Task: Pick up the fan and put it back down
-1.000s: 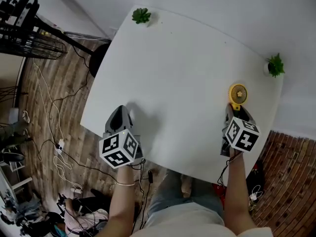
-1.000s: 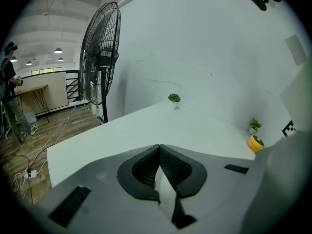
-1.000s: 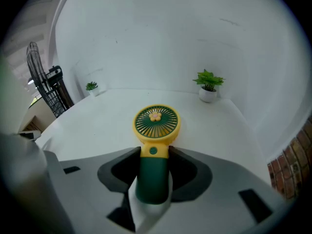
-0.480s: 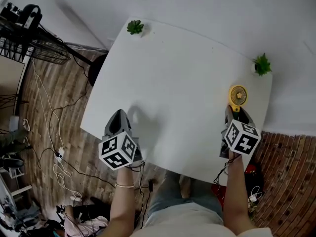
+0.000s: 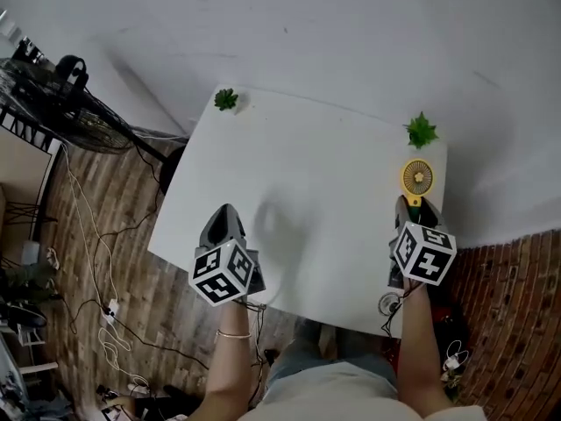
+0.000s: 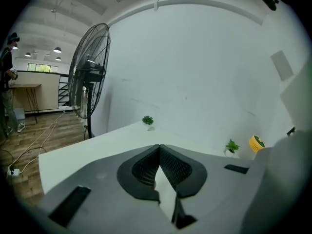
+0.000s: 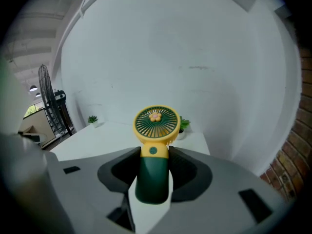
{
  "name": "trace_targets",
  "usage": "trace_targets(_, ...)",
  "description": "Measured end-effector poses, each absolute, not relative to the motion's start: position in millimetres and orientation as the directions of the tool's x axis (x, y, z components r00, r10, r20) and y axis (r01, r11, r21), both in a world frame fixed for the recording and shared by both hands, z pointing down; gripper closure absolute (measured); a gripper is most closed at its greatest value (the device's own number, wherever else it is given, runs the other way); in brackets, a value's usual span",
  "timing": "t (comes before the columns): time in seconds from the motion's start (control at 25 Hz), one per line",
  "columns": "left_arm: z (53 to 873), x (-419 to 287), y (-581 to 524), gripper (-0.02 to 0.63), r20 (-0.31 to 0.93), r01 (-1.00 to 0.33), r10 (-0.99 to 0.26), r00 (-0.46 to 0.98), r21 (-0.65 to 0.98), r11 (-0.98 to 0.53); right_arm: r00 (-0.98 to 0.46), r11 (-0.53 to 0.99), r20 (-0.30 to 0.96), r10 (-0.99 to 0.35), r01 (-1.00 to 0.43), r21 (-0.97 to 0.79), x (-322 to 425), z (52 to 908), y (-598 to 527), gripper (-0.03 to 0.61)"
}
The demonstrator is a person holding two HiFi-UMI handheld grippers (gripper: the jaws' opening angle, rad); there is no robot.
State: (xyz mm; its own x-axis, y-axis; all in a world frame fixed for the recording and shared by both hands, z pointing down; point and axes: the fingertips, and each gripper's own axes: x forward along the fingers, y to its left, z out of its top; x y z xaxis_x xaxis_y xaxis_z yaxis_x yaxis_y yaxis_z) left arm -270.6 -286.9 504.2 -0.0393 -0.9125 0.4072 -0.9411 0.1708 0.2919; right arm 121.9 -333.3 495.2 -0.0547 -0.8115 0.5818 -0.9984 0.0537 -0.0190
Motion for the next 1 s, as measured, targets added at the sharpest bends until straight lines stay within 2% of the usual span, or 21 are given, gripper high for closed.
trace_targets(0.56, 372.3, -140.9, -320.8, 0.603, 0.190, -0.954, -0.973, 0.132, 0.291, -0.072, 0.033, -0.017, 0.285, -0.958, -0.998, 0.060, 218.7, 335.9, -300.5, 0.400)
trace_targets(1.0, 284.8, -55.7, -326.8, 0.603, 0.027, -0.947, -0.975, 0.221, 0.245, -0.207, 0.120, -0.118, 0.022, -0.993, -0.990, 0.078, 287.5, 241.1, -265.0, 0.400)
